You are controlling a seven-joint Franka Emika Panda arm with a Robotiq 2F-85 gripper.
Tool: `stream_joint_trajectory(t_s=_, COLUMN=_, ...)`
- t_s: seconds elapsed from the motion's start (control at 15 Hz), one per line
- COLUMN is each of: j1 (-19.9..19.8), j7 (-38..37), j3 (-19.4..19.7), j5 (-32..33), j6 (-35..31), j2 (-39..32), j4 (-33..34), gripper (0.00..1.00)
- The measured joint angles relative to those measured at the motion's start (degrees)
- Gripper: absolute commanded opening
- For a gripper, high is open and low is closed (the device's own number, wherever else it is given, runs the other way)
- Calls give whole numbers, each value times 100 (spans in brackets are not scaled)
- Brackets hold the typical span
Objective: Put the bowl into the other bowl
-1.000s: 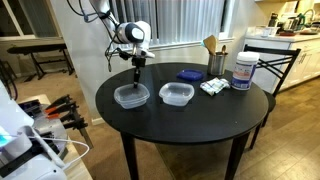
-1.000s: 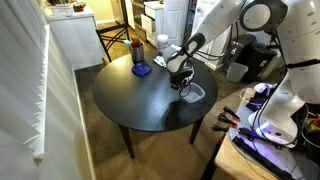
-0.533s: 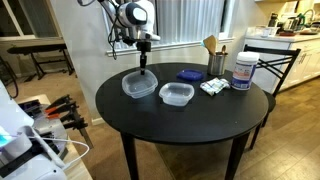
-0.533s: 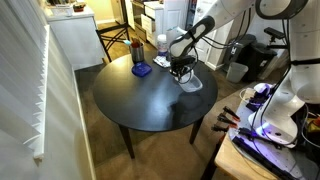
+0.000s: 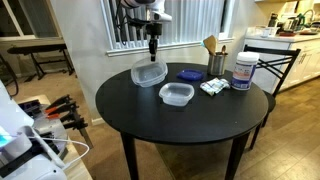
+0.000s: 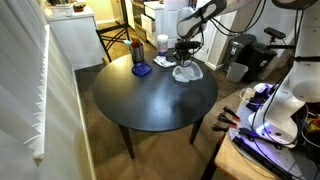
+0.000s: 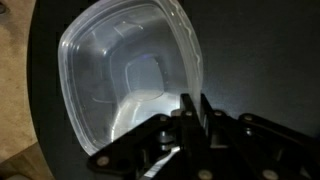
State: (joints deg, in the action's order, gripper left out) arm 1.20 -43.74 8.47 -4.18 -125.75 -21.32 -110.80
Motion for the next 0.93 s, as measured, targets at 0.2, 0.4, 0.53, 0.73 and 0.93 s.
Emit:
stream_joint_trajectory(t_s=0.2, j1=-299, j7=7, j3=2, j5=-488, j6=5, j2=-74, j4=208, gripper=4)
stream_joint_trajectory(t_s=0.4, j1=-590, j7=1, j3=17, j5=-968, j6=15, j2=-330, j4=551, gripper=4)
stream_joint_trajectory(t_s=0.53, j1=-802, j7=-2, j3=26, j5=-1283, j6=125, j2=-642, j4=907, gripper=4)
stream_joint_trajectory(t_s=0.73, j1=-1091, j7=-3, j3=22, j5=-1708, j6=343, j2=-1255, j4=1547, gripper=4)
stream_joint_trajectory(t_s=0.93, j1=-1274, j7=-10, j3=9, j5=-1973, j6=444, j2=-1769, j4=2091, gripper=4)
